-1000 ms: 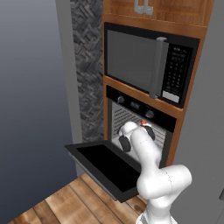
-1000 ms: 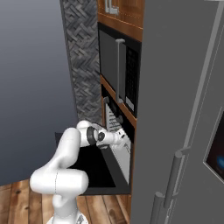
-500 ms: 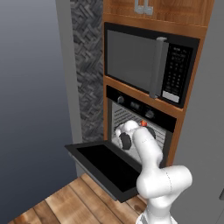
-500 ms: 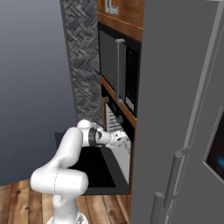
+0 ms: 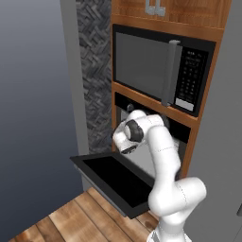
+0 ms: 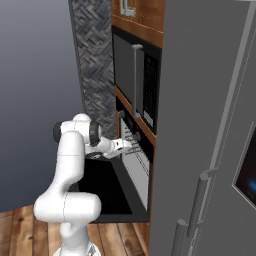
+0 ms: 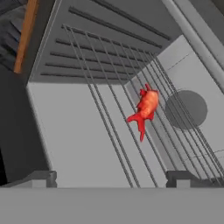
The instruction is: Place the fish on the rack of the oven, and slide the rack back inside. Close the oven door.
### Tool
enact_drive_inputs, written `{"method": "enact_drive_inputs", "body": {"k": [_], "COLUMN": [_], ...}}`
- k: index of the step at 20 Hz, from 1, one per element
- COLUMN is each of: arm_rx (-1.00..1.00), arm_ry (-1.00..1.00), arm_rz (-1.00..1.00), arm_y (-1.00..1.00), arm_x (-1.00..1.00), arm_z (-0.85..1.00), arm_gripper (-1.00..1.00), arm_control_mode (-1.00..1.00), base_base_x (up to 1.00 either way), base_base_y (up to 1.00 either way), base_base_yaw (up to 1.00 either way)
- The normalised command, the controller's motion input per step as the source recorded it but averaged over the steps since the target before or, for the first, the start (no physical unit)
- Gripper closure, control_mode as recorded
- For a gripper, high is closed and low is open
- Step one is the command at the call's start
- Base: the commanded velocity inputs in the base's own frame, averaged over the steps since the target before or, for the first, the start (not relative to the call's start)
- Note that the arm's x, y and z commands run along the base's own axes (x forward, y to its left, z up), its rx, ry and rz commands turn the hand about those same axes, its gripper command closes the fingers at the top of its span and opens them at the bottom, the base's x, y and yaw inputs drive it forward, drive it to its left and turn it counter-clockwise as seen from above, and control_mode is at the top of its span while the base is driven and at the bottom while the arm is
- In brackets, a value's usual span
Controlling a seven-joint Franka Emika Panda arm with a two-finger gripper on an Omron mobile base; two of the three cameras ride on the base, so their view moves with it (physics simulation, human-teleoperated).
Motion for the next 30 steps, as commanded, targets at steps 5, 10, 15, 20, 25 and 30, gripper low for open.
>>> {"method": "enact_drive_inputs", "body": {"k": [5, 10, 15, 20, 25, 30], "arm_rx": [-0.02, 0.00, 0.00, -0.02, -0.20, -0.26], "arm_ry": [-0.46, -0.61, -0.61, -0.34, -0.08, -0.05], "arm_rz": [0.00, 0.00, 0.04, 0.15, 0.01, -0.01], "arm_y": [0.91, 0.68, 0.83, 0.94, 0.93, 1.00], "arm_x": [-1.00, -1.00, -1.00, -0.99, -0.98, -0.65], "arm_z": [0.36, 0.53, 0.12, 0.14, 0.45, 0.55], "arm_gripper": [-1.00, -1.00, -1.00, -1.00, -1.00, -1.00], "arm_control_mode": [-1.00, -1.00, -1.00, -1.00, -1.00, -1.00], "base_base_x": [0.00, 0.00, 0.00, 0.00, 0.00, 0.00], "base_base_y": [0.00, 0.00, 0.00, 0.00, 0.00, 0.00], "base_base_yaw": [0.00, 0.00, 0.00, 0.00, 0.00, 0.00]}}
